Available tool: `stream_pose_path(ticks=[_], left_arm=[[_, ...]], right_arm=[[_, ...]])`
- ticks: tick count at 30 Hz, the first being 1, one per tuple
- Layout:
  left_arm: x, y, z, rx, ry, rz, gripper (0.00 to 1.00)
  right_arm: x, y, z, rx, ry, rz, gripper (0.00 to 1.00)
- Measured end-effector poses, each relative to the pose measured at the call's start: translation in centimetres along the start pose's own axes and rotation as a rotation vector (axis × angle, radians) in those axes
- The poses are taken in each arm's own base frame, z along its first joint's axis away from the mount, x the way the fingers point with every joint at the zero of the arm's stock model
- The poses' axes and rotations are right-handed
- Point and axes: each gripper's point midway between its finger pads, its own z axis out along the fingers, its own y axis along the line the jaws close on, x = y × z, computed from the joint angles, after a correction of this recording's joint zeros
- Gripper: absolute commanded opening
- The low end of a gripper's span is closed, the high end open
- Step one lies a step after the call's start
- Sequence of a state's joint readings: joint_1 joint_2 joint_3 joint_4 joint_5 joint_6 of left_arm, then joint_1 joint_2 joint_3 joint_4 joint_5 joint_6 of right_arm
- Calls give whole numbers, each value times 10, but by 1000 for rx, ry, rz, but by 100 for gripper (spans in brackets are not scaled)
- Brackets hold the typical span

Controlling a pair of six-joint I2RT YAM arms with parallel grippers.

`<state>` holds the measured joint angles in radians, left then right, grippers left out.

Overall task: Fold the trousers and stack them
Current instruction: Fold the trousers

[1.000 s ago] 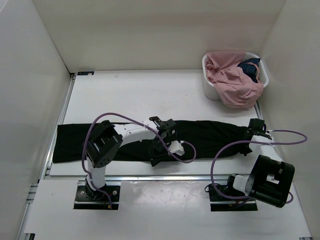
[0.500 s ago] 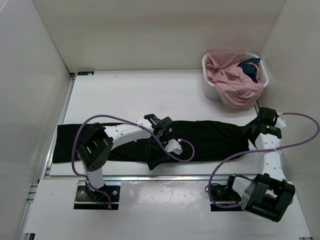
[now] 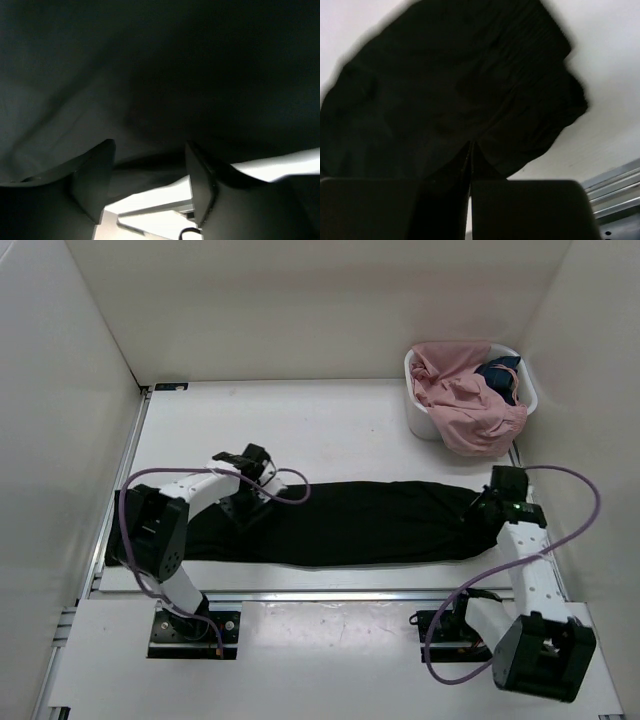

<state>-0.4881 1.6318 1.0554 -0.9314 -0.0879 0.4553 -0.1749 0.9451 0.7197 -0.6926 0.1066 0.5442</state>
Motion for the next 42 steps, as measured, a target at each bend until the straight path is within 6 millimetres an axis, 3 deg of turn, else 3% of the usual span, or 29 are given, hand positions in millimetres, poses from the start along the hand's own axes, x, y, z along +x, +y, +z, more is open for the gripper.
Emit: stream_pose_path(ticks=[2, 5, 14, 16, 18, 19, 20, 22, 25, 27, 30, 37, 39, 42], left_arm=[[31, 26, 17, -59, 88, -97, 66], [58, 41, 22, -128, 148, -154, 66], [107, 28, 24, -237, 194, -139, 70], [108, 28, 24, -247, 192, -140, 71], [108, 28, 24, -252, 188, -143, 71], [108, 28, 24, -253, 188, -146, 73], [108, 29, 23, -257, 189, -149, 74], [108, 30, 23, -264, 188, -153, 76], [107, 30, 22, -266, 183, -165, 77], [107, 29, 22, -258, 180, -174, 78], [106, 27, 22, -245, 178, -182, 78], [104, 23, 22, -215, 171, -190, 78], [104, 22, 22, -212, 170, -191, 78], [103, 21, 23, -208, 169, -193, 78]], right_arm=[[25, 5, 12, -4, 79, -40, 0], [45, 6, 27, 11, 154, -59, 0], [61, -4, 65, 100, 244, -50, 0], [61, -4, 68, 110, 261, -60, 11], [51, 2, 66, 101, 247, -76, 31], [42, 6, 63, 94, 228, -81, 57], [29, 11, 58, 79, 198, -84, 76], [5, 14, 45, 67, 132, -54, 85], [-23, -2, 18, 80, 31, 45, 98], [-25, -17, 2, 97, -4, 117, 99], [-6, -33, 0, 131, 27, 196, 99], [59, -63, 52, 244, 243, 366, 99], [45, -58, 60, 232, 207, 402, 99], [46, -60, 64, 266, 230, 434, 93]])
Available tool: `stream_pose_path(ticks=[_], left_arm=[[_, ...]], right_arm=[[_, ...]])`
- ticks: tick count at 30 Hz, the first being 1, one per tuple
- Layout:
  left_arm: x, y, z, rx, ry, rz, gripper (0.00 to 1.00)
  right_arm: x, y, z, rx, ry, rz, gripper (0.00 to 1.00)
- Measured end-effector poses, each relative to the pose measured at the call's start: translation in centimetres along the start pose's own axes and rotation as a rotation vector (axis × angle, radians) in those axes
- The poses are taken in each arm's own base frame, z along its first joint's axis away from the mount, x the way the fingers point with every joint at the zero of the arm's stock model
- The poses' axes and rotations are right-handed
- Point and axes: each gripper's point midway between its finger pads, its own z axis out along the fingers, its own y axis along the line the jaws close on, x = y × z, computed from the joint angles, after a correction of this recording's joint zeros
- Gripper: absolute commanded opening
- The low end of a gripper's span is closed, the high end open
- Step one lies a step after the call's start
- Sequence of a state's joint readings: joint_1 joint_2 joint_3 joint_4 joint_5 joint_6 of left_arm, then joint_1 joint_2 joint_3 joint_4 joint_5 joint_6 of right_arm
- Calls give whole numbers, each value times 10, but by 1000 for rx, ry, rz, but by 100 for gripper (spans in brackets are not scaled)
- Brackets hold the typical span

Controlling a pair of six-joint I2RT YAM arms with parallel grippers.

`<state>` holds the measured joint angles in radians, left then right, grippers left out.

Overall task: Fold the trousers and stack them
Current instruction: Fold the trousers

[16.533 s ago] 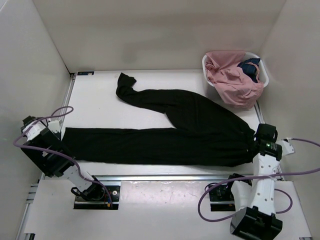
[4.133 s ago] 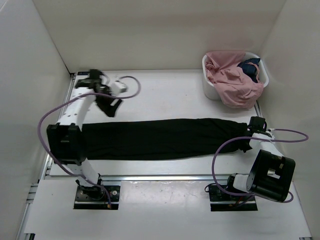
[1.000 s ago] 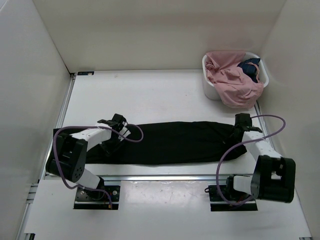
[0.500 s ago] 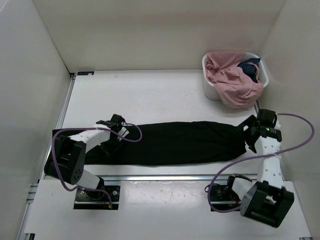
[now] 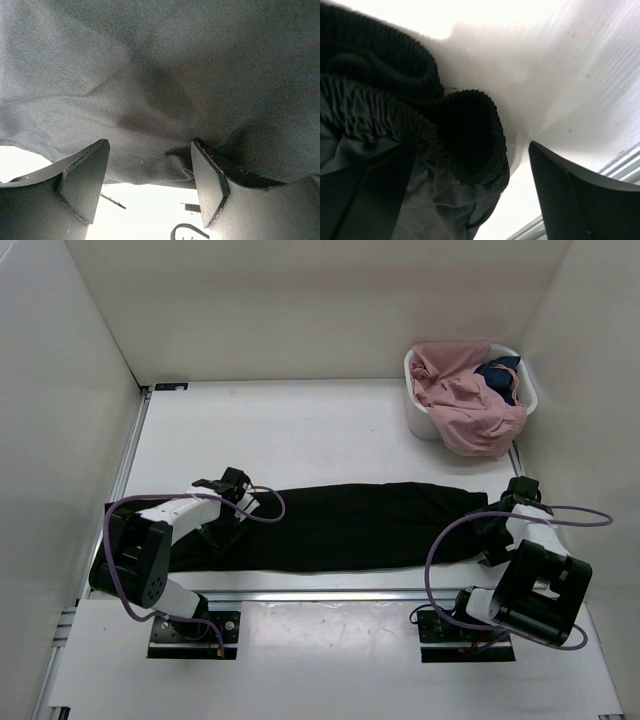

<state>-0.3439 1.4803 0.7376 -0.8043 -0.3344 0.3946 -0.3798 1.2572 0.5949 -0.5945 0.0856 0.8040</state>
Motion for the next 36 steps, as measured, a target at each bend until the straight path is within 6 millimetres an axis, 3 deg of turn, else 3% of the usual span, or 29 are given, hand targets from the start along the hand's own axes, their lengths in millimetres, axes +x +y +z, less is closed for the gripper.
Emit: stream_pose_path(ticks=[4, 5, 9, 13, 16, 18, 21, 24, 26, 29, 31, 33, 36], left_arm=[[-1, -1, 0, 8, 7, 5, 78], [-1, 0, 0, 11, 14, 10, 78], [-3, 0, 1, 28, 55, 30, 78], [-11, 2, 1, 39, 72, 42, 78], [-30, 3, -2, 50, 41, 52, 78], [-55, 2, -7, 68, -20, 55, 82], [-103, 7, -28, 108, -138, 50, 83], [-145, 20, -55, 118, -255, 33, 83], [-159, 28, -67, 106, -303, 21, 83], [-154, 32, -65, 93, -284, 8, 83], [-135, 30, -50, 93, -219, -7, 83], [-105, 29, -28, 91, -128, -35, 83], [-59, 27, -1, 83, 17, -67, 83]], right_arm=[[-2, 1, 5, 38, 33, 16, 64], [-4, 6, 6, 26, 35, 21, 46], [-20, 48, 18, -140, 6, 62, 0], [-35, 79, 23, -259, -32, 76, 0], [-44, 86, 23, -272, -65, 62, 0], [-52, 80, 21, -237, -111, 47, 0], [-65, 56, 12, -140, -194, 28, 0], [-87, 41, -15, -85, -301, 0, 0], [-109, 42, -44, -74, -398, -37, 0], [-136, 54, -95, -62, -561, -142, 0], [-135, 73, -125, -68, -650, -258, 0], [-113, 105, -149, -99, -714, -421, 0], [-39, 145, -162, -162, -744, -686, 0]])
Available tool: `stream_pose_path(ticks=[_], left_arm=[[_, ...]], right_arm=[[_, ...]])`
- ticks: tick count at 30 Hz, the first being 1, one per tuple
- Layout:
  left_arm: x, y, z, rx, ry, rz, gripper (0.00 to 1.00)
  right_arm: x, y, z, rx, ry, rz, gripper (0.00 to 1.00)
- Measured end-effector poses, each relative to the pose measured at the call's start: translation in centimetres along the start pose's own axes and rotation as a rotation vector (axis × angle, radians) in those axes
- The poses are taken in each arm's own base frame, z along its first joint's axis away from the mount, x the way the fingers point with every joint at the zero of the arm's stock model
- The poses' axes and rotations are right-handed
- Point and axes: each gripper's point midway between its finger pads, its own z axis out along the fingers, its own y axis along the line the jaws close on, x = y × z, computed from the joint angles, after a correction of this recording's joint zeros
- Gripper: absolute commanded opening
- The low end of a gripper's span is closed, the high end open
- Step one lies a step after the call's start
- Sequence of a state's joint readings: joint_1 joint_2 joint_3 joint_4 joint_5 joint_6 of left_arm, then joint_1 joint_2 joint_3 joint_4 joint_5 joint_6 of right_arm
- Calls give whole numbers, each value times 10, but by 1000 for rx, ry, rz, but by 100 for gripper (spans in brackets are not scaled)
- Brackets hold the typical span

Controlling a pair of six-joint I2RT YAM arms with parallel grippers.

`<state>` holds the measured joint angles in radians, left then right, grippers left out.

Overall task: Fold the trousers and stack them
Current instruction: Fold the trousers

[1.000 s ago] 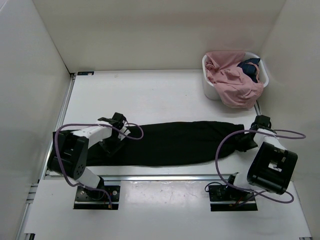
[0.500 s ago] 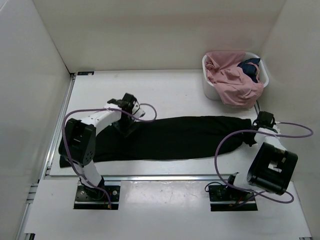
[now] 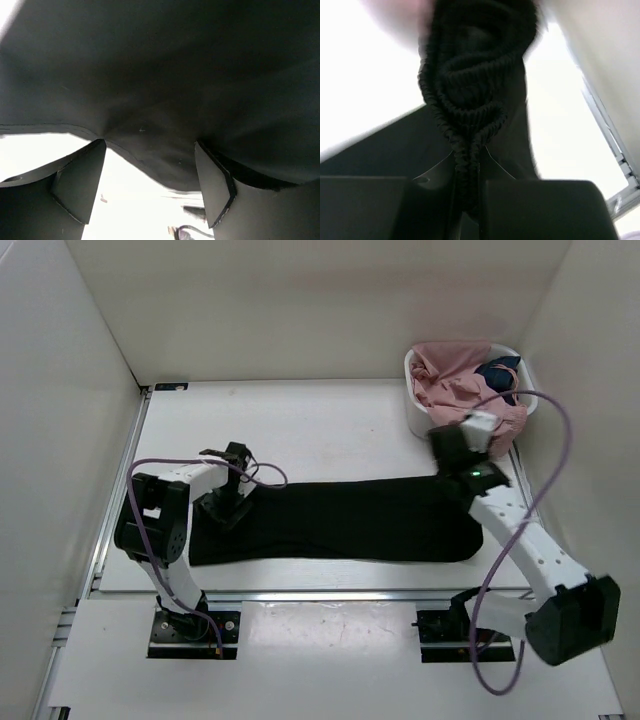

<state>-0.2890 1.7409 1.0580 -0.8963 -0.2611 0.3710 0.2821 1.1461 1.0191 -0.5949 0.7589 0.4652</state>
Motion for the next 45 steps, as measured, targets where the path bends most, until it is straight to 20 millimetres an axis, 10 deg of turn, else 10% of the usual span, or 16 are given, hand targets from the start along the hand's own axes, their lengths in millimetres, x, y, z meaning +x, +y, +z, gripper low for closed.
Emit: stream_pose_path(ticks=[7, 19, 22, 23, 26, 32, 37, 39, 41, 45], left_arm=[[32, 2, 10, -42, 105, -3, 82], [31, 2, 11, -43, 170, 39, 82], [31, 2, 11, -43, 176, 44, 82], [31, 2, 11, -43, 177, 46, 82], [32, 3, 12, -43, 183, 50, 82], [34, 4, 11, -47, 187, 56, 82], [34, 6, 10, -48, 172, 40, 82], [31, 7, 8, -46, 154, 32, 82], [24, 8, 4, -38, 112, 19, 83], [2, 11, -22, -42, -27, 11, 84]], right_arm=[[107, 112, -79, -141, 29, -355, 0], [190, 199, -127, -167, 8, -398, 2], [204, 210, -125, -194, 37, -425, 31], [209, 214, -125, -208, 52, -439, 64], [222, 230, -132, -292, 94, -505, 90], [222, 265, -194, -615, 115, -611, 90], [142, 246, -247, -857, 91, -386, 94], [106, 223, -223, -849, 110, -233, 95], [84, 185, -158, -726, 153, -99, 99], [127, 96, -42, -429, 339, -2, 99]])
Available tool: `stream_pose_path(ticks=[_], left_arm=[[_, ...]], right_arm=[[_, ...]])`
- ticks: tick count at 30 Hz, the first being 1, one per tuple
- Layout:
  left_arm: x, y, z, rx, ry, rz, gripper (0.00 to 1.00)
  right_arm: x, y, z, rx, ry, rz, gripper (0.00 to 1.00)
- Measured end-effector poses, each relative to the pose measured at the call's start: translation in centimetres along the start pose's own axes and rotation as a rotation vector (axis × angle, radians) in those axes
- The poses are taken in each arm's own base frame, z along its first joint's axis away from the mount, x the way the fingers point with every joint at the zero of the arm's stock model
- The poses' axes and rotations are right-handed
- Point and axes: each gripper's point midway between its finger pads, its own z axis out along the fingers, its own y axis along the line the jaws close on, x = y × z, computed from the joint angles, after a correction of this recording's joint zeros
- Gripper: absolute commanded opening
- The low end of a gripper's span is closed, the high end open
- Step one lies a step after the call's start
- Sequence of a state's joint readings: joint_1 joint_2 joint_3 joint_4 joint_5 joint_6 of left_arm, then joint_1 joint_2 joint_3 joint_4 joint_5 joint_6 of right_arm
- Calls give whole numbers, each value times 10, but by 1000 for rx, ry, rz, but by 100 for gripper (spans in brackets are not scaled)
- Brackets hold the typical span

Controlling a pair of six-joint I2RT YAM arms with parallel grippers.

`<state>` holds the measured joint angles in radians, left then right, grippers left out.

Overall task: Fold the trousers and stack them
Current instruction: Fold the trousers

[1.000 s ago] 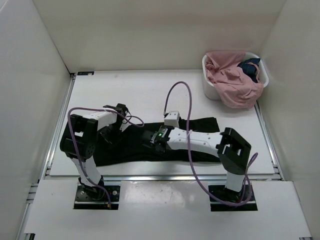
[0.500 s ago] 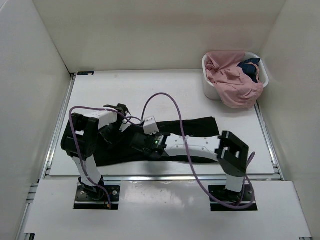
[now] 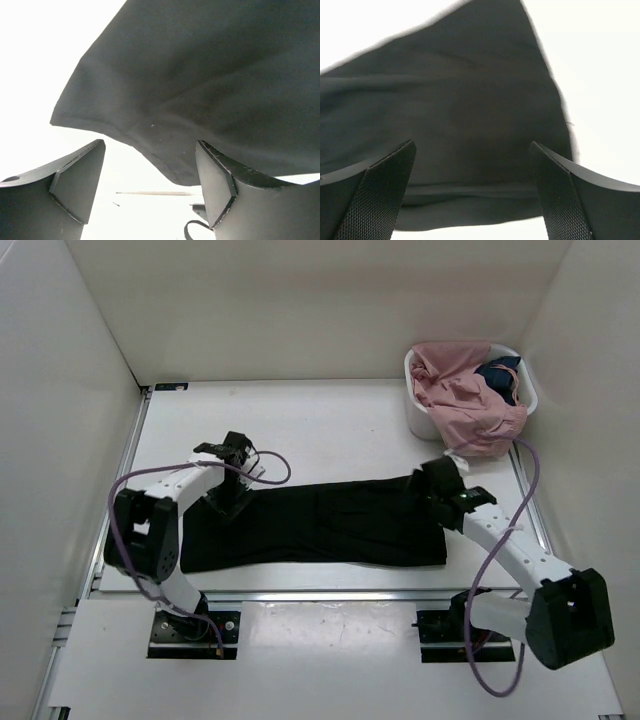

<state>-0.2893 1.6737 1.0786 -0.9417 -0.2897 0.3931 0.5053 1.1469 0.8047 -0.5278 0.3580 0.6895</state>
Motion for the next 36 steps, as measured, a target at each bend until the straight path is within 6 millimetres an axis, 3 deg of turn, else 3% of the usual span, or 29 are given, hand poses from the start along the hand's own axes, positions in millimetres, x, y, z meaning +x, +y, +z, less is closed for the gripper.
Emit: stream_pose_path(ticks=[2, 5, 10, 14, 17, 20, 21, 22, 24, 27, 30, 33, 36], left_arm=[[-6, 3, -15, -18, -64, 0, 84], [1, 2, -20, -48, -89, 6, 84], [41, -11, 4, -26, 31, 24, 84], [46, -3, 8, -32, 41, -27, 84], [54, 5, 10, -32, 54, -78, 84], [63, 17, 15, -34, 66, -141, 84], [67, 21, 16, -34, 70, -162, 84], [70, 25, 17, -34, 74, -182, 84], [75, 29, 19, -33, 82, -203, 84], [76, 29, 19, -32, 84, -200, 84], [71, 25, 22, -23, 92, -181, 84], [56, 17, 25, 5, 88, -141, 84], [32, 11, 25, 35, 50, -112, 84]], right_arm=[[24, -47, 18, 68, 111, 70, 99], [37, -85, 28, 80, 196, 185, 99], [33, -83, 44, -62, 227, 196, 99], [34, -69, 60, -175, 253, 162, 92], [28, -64, 69, -215, 256, 162, 74], [25, -68, 78, -242, 244, 181, 32], [25, -71, 80, -250, 242, 195, 8], [27, -74, 82, -251, 247, 211, 0], [30, -79, 83, -262, 263, 272, 0], [32, -89, 77, -242, 278, 307, 0], [33, -108, 58, -155, 296, 334, 0], [3, -120, 31, -63, 232, 318, 0], [-52, -115, -7, -17, 101, 262, 0]])
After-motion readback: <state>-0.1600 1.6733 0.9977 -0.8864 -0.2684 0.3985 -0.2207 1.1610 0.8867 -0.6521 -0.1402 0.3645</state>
